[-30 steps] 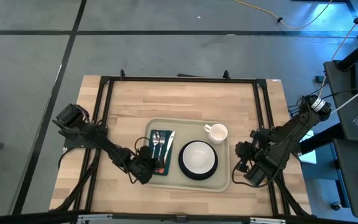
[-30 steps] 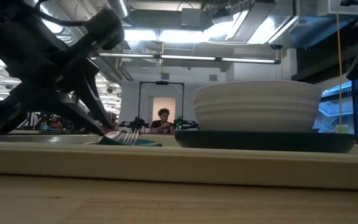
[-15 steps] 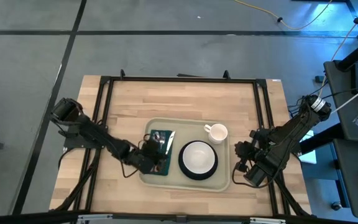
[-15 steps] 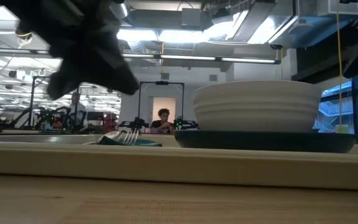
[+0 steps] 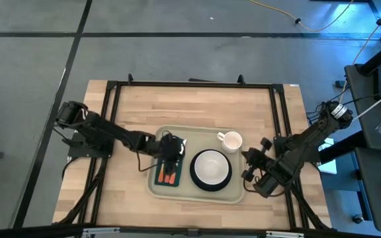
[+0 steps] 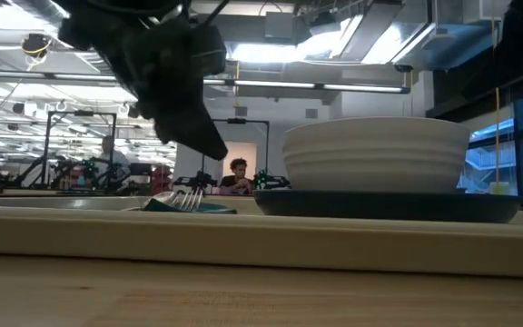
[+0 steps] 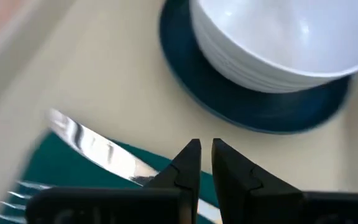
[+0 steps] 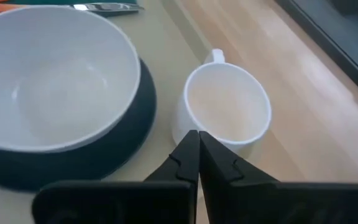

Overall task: Set up tray
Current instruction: Put the orange knife on the green napkin

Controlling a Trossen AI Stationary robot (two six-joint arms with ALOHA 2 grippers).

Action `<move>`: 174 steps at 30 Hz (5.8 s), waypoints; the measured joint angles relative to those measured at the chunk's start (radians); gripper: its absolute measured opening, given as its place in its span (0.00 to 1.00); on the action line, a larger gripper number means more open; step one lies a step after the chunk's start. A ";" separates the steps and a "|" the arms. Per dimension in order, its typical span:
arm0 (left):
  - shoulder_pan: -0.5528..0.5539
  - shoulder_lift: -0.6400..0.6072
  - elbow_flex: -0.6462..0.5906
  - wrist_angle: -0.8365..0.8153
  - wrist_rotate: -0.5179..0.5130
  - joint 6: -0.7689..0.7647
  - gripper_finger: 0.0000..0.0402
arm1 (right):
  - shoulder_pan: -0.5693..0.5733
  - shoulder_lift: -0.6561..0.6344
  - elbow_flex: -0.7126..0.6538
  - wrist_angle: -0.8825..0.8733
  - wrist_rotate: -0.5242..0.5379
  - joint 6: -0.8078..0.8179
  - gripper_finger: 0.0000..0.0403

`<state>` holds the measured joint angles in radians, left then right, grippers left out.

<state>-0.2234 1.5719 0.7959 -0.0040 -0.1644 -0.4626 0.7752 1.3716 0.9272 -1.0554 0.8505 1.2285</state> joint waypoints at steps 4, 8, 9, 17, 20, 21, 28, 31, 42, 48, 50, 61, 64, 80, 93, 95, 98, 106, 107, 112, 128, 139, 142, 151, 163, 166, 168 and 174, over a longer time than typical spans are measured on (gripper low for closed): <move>0.067 0.000 0.000 -0.001 0.003 0.092 0.08 | -0.033 0.000 0.000 -0.001 -0.002 0.000 0.03; 0.130 0.000 0.000 0.000 0.008 0.157 0.08 | -0.058 0.000 0.000 -0.001 -0.003 -0.002 0.03; 0.146 0.000 0.000 0.001 0.017 0.177 0.08 | -0.063 0.000 0.000 -0.001 -0.003 -0.002 0.03; 0.258 0.004 0.021 0.005 0.146 0.284 0.08 | -0.103 0.000 0.000 -0.002 -0.006 -0.003 0.03; 0.283 0.028 0.049 -0.011 0.181 0.345 0.08 | -0.127 0.000 0.000 -0.002 -0.006 -0.003 0.03; 0.289 0.045 0.062 -0.015 0.196 0.364 0.08 | -0.135 0.000 0.000 -0.001 -0.006 -0.003 0.03; 0.309 0.162 0.185 -0.197 0.191 0.446 0.08 | -0.166 0.000 0.000 0.000 -0.006 -0.003 0.03; 0.308 0.194 0.227 -0.239 0.190 0.485 0.08 | -0.168 0.000 0.000 0.002 -0.006 -0.002 0.03; 0.330 0.216 0.264 -0.269 0.147 0.609 0.08 | -0.168 0.000 0.000 0.083 0.026 0.003 0.03; 0.341 0.216 0.264 -0.278 0.132 0.665 0.08 | -0.168 0.000 0.000 0.123 0.071 0.005 0.03; 0.344 0.216 0.264 -0.270 0.140 0.683 0.08 | -0.170 0.000 0.000 0.126 0.076 0.005 0.03; 0.343 0.308 0.264 -0.232 0.162 0.747 0.08 | -0.229 0.000 0.000 0.132 0.071 0.003 0.03; 0.343 0.312 0.264 -0.231 0.162 0.746 0.08 | -0.242 0.000 0.000 0.132 0.064 0.001 0.03; 0.341 0.304 0.266 -0.288 0.108 0.712 0.08 | -0.245 0.000 0.000 0.131 0.037 -0.003 0.03; 0.335 0.273 0.263 -0.342 0.041 0.711 0.08 | -0.245 0.000 0.000 0.131 0.037 -0.003 0.03; 0.335 0.272 0.268 -0.369 0.039 0.711 0.08 | -0.245 0.000 0.000 0.131 0.037 -0.003 0.03; 0.335 0.272 0.277 -0.396 0.039 0.710 0.08 | -0.245 0.000 0.000 0.131 0.037 -0.003 0.03; 0.335 0.272 0.277 -0.410 0.018 0.709 0.08 | -0.245 0.000 0.000 0.131 0.036 -0.002 0.03; 0.335 0.272 0.277 -0.410 0.018 0.709 0.08 | -0.245 0.000 0.000 0.131 0.036 -0.002 0.03; 0.335 0.272 0.277 -0.421 -0.018 0.709 0.08 | -0.245 0.000 0.000 0.131 0.036 -0.002 0.03; 0.335 0.271 0.278 -0.441 -0.030 0.706 0.08 | -0.245 0.000 0.000 0.131 0.036 0.000 0.03; 0.334 0.215 0.279 -0.458 -0.062 0.693 0.08 | -0.245 0.000 0.000 0.131 0.035 0.000 0.03; 0.332 0.153 0.279 -0.484 -0.031 0.688 0.08 | -0.245 0.000 0.000 0.131 0.015 -0.001 0.03; 0.183 0.028 0.256 -0.723 0.157 0.678 0.08 | -0.244 0.000 0.000 0.131 -0.013 -0.002 0.03; -0.063 0.038 0.237 -0.553 0.155 0.503 0.10 | -0.245 0.000 0.000 0.131 -0.010 -0.003 0.03; -0.086 0.037 0.237 -0.543 0.154 0.426 0.14 | -0.245 0.000 0.000 0.131 -0.013 -0.002 0.03; -0.099 0.046 0.237 -0.539 0.151 0.379 0.18 | -0.245 0.000 0.000 0.133 -0.014 -0.002 0.03; -0.155 0.108 0.236 -0.513 0.073 0.331 0.29 | -0.245 0.000 0.000 0.141 -0.014 -0.002 0.03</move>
<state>-0.3784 1.6796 1.0324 -0.5167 -0.0914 -0.1318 0.5304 1.3720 0.9268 -0.9142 0.8364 1.2266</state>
